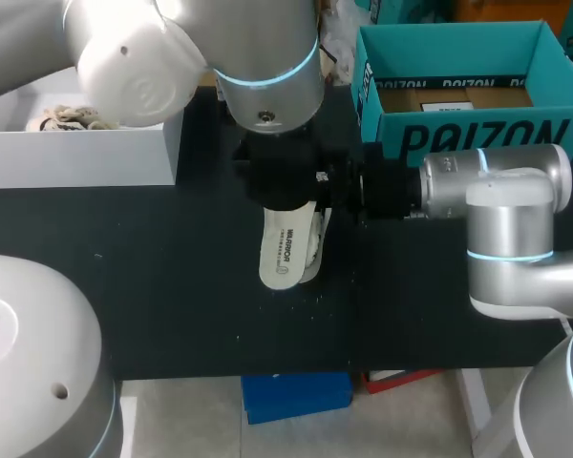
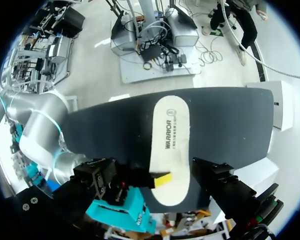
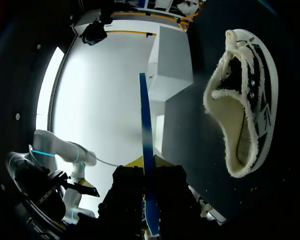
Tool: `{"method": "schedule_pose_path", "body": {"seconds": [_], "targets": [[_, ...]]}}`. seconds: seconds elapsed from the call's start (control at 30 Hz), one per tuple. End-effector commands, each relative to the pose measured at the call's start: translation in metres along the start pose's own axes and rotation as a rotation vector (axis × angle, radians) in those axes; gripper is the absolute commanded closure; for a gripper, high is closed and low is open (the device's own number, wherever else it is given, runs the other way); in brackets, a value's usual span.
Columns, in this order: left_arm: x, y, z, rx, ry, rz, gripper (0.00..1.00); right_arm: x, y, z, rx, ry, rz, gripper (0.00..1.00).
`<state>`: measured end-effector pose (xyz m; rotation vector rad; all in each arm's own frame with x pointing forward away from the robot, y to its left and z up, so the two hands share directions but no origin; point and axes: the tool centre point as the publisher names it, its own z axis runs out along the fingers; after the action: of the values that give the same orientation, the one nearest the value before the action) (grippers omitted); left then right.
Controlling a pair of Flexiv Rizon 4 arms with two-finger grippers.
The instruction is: Take the shoe out of the shoebox, open the shoe tongue, remove and reinsert the insole, then place the shoe into the shoebox
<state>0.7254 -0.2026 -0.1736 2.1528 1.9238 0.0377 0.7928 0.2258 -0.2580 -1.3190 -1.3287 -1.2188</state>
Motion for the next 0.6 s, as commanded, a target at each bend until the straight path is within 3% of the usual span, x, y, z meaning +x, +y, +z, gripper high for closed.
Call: {"method": "schedule_pose_path", "body": {"seconds": [0.03,0.33,0.47,0.6], "targets": [[0.005,-0.016,0.0,-0.022,-0.009,-0.01,0.0,0.0,0.0,0.002,-0.004,-0.001,0.0,1.0],[0.007,-0.033,0.004,-0.036,-0.049,-0.031,0.0,0.0,0.0,0.002,-0.004,-0.001,0.0,1.0],[0.01,-0.033,-0.001,-0.086,-0.259,-0.056,0.0,0.0,0.0,0.002,-0.004,-0.001,0.0,1.0],[0.013,-0.034,-0.025,-0.177,-0.64,-0.083,0.0,0.0,0.0,0.002,-0.004,-0.001,0.0,1.0]]}}
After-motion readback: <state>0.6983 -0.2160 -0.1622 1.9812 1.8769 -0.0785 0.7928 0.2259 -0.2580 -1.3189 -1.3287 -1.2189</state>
